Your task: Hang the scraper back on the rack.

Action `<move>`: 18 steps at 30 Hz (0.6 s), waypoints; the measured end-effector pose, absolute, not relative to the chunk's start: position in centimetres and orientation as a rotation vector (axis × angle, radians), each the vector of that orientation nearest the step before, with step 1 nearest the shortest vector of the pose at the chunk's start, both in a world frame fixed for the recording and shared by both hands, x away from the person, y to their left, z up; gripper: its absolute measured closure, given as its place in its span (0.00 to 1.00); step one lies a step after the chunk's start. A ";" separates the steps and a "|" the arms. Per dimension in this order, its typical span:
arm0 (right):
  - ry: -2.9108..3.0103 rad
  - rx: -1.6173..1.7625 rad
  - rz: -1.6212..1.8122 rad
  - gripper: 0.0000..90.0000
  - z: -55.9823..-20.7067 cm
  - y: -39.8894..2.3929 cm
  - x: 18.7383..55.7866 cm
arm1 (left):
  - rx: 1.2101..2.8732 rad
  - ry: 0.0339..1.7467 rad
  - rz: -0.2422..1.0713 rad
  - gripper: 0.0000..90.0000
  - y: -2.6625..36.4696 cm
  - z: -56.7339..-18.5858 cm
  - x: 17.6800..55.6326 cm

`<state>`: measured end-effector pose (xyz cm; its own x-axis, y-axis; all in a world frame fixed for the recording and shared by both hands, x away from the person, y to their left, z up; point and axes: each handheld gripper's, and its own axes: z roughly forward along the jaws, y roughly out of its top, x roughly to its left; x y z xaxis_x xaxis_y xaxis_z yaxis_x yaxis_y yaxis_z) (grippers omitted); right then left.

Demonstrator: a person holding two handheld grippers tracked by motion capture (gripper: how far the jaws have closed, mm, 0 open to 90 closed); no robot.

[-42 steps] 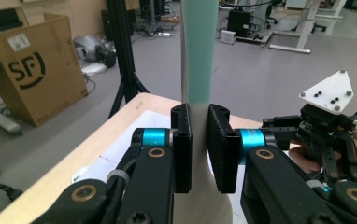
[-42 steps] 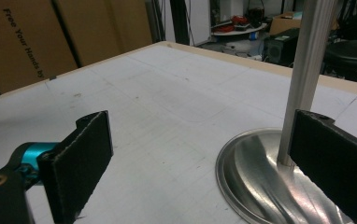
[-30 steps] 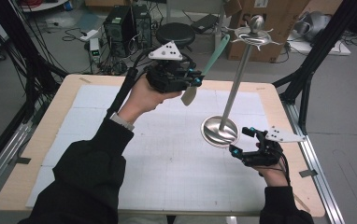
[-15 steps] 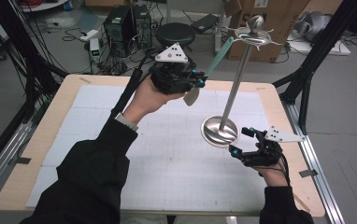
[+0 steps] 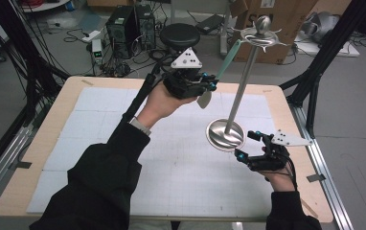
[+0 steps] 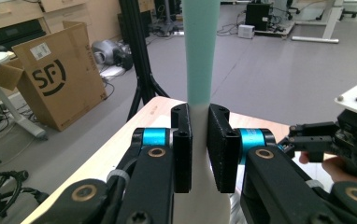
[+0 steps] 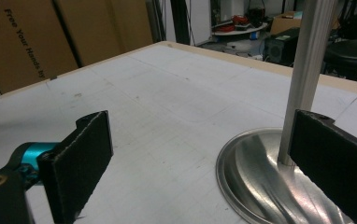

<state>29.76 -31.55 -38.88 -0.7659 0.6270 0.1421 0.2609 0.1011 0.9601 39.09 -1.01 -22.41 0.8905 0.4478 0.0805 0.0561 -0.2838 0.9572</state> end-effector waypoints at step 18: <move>2.071 0.876 1.730 0.06 -38.8 -31.9 29.7 | 1.749 0.371 0.345 0.75 -1.5 -23.5 39.0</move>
